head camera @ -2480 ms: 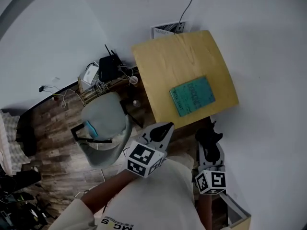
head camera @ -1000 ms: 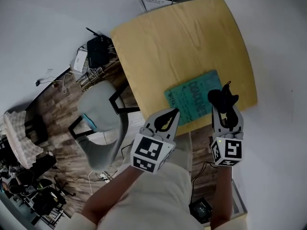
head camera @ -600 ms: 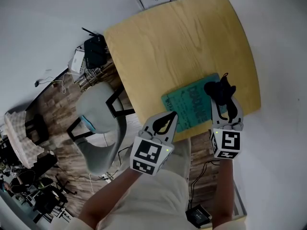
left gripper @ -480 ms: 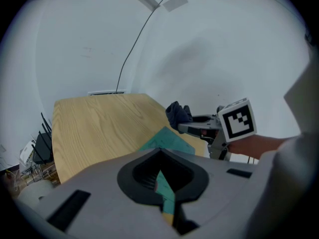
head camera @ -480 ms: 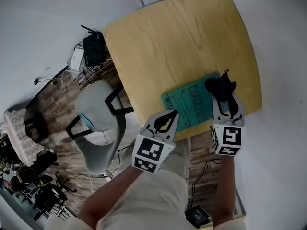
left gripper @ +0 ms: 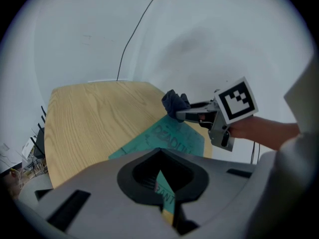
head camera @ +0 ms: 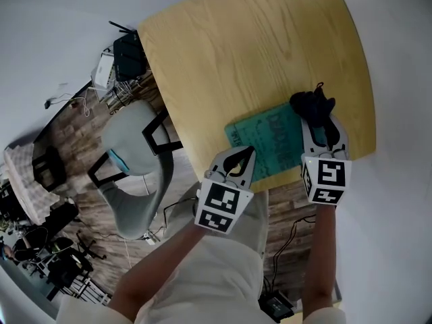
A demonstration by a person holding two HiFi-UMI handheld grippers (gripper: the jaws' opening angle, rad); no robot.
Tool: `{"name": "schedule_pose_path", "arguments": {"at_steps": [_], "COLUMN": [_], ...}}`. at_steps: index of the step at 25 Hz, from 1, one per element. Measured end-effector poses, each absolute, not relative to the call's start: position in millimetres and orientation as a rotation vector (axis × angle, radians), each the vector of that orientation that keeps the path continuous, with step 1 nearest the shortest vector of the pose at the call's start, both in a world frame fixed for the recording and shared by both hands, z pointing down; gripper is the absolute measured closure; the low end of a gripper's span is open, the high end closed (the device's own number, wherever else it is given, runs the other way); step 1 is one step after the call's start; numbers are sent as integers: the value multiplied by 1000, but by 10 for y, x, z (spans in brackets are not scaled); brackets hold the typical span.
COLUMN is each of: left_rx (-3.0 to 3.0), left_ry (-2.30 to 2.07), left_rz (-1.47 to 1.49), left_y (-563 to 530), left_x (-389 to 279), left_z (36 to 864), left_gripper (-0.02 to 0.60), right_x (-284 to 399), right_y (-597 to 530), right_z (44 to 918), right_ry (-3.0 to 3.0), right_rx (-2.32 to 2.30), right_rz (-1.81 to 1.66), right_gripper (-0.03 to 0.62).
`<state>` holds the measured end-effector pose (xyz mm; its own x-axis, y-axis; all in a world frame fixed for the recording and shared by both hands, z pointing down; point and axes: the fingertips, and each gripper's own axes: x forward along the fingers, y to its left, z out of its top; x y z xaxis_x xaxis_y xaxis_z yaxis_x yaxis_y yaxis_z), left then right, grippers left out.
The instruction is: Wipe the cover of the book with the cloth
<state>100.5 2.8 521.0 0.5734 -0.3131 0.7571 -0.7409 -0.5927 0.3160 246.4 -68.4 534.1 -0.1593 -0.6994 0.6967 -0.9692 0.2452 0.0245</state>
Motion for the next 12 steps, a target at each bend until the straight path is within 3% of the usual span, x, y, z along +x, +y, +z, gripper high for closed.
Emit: {"name": "schedule_pose_path", "arguments": {"at_steps": [12], "left_rx": [2135], "left_ry": [-807], "left_rz": [1005], "left_y": [120], "left_x": [960], "left_z": [5597], "left_gripper": [572], "right_x": [2420], "right_y": [-712], "right_z": [5487], "right_ry": [-1908], "right_rx": [1479], "right_rz": [591], "right_gripper": [411]}}
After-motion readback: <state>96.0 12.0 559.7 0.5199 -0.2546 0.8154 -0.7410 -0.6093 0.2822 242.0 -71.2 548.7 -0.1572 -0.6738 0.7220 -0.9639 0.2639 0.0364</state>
